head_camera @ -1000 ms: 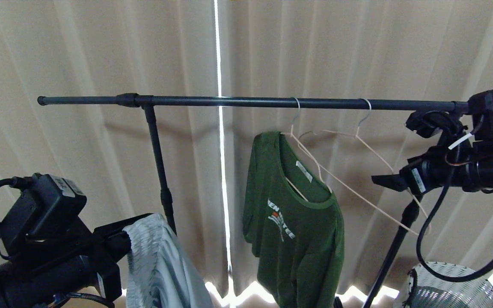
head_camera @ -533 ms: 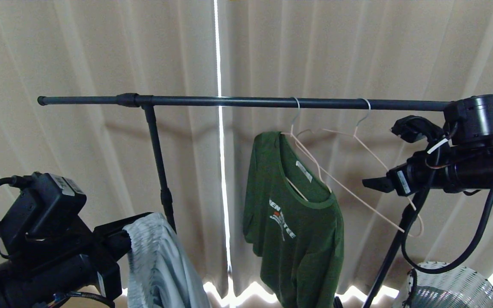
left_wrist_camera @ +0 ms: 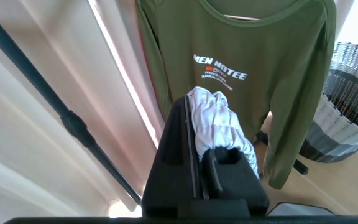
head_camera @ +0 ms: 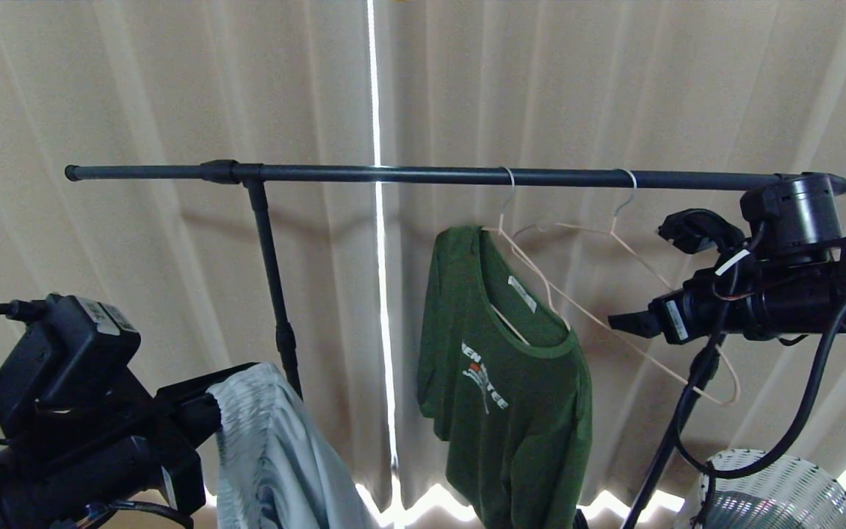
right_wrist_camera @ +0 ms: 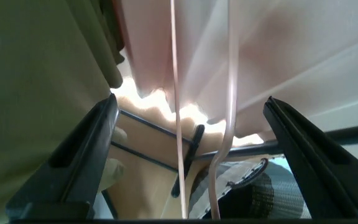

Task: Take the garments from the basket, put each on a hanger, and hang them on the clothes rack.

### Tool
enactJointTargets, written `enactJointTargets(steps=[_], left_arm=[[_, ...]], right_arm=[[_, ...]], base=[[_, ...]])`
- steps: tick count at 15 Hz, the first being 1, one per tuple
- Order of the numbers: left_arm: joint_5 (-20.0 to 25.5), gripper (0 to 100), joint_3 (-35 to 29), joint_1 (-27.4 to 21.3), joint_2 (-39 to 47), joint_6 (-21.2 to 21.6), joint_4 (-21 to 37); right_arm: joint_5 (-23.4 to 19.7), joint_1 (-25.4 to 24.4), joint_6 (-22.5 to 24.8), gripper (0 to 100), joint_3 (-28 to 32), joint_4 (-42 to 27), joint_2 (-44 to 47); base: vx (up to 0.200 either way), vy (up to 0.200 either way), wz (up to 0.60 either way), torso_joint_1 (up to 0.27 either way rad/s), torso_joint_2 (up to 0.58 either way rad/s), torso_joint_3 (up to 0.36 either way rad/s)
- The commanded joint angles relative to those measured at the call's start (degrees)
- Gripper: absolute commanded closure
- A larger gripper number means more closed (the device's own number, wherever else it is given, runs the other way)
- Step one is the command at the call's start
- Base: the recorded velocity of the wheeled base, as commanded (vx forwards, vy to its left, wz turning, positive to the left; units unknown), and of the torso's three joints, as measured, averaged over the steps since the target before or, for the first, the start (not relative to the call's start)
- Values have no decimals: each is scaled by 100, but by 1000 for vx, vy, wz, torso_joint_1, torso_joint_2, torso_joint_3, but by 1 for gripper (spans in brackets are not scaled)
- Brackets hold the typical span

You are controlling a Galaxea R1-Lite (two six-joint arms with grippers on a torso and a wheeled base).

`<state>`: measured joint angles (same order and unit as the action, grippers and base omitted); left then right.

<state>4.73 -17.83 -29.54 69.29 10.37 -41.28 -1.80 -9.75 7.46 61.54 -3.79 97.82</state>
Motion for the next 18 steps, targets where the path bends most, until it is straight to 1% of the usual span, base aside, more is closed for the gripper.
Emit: enactJointTargets(steps=[1,2,5,8,13,15,16,18], left_arm=[[2,100,-1,1,-39,0,-3],[2,100,-1,1,-30,0,-3],[2,100,-18,18,-39,0,-3],[10,100,-62,326,-65,0,-3],[10,100,-106,493,-91,0,-3],[19,100,-133,757,-118,8,-3],[19,100,-168,880,-126,8,-3],[19,100,-176,924,-135,0,-3]], right_arm=[[-4,0,1,0,-28,1,9],[-4,0,1,100,-37,1,0],[-4,0,1,100,-37,1,-70],[-4,0,1,100,-107,1,-246],[-4,44,1,100,-98,10,-430],[-4,61,-52,100,-204,326,-553],[5,114,-78,100,-292,608,-588],[5,167,-78,100,-476,915,-676]], base=[[0,0,0,0,0,0],[0,0,0,0,0,0],[0,0,0,0,0,0],[0,0,0,0,0,0],[0,0,0,0,0,0],[0,0,0,0,0,0],[0,0,0,0,0,0],[0,0,0,0,0,0]])
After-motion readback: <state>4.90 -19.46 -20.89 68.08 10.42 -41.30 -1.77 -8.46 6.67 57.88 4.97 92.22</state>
